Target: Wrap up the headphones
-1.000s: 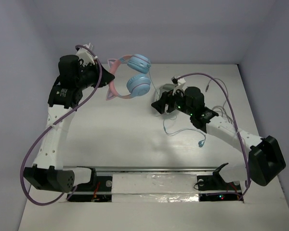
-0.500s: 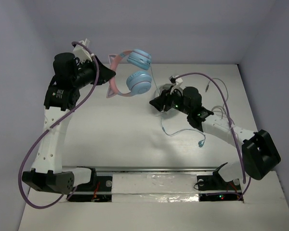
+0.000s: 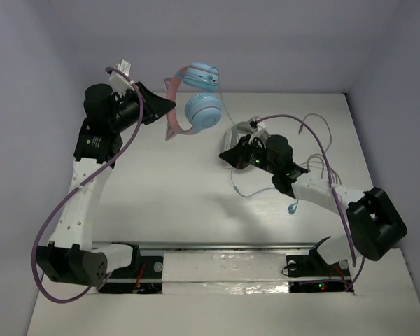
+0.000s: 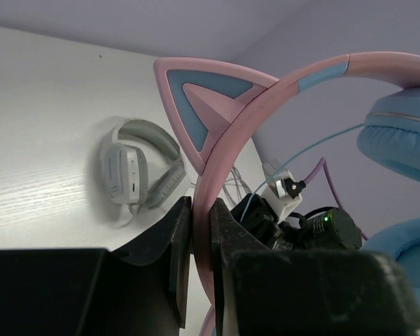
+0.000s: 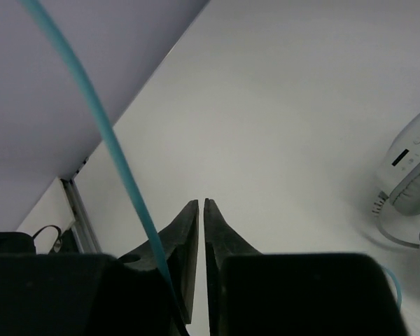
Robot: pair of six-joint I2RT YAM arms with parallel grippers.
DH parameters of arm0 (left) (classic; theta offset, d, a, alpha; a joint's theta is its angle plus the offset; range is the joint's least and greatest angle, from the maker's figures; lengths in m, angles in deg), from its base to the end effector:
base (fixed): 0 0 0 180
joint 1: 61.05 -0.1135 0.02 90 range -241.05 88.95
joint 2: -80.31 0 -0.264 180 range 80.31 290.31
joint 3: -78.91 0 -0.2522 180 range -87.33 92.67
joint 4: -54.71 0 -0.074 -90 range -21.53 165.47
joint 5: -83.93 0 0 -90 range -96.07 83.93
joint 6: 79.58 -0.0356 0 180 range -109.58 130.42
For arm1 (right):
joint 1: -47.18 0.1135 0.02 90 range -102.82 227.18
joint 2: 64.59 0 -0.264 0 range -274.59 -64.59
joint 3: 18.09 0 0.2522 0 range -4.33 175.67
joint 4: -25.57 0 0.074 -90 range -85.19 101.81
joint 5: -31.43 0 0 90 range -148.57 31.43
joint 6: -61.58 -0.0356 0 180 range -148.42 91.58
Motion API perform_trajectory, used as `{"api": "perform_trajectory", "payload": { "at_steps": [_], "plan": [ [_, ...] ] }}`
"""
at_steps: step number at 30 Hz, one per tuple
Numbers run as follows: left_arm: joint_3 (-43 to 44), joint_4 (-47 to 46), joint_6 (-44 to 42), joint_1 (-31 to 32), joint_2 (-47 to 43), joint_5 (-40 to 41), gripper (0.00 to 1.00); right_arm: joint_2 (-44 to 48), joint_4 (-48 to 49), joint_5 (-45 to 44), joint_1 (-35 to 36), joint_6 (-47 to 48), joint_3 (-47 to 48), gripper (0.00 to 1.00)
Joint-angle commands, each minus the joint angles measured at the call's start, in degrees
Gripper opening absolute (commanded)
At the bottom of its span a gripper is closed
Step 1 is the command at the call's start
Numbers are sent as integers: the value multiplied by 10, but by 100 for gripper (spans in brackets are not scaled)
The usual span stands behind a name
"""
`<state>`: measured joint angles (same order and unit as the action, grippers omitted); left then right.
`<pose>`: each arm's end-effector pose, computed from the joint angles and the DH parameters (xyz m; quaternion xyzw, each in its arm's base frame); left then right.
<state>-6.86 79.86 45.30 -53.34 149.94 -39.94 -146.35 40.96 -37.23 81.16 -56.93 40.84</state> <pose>0.2559 -0.0547 0.4650 0.0396 0.7088 -0.4373 0.5521 0.2588 0.1901 0.2630 -0.1573 0.7318 0.4552 0.4821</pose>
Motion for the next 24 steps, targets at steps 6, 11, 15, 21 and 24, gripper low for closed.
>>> {"api": "perform_trajectory", "payload": {
  "at_steps": [6,11,15,21,24],
  "plan": [
    [-105,-240,143,31,-42,70,0,-18,-7,-26,51,-23,35,3],
    [-124,-242,114,63,-43,212,0,-21,-58,-50,101,-15,57,0],
    [-136,-228,73,81,-34,316,0,-4,-112,-78,153,-6,55,0],
    [-159,-227,33,114,-24,459,0,43,-152,-119,210,-46,14,0],
    [-152,-211,10,138,-9,506,0,51,-180,-139,242,-51,19,0]
  ]
}}
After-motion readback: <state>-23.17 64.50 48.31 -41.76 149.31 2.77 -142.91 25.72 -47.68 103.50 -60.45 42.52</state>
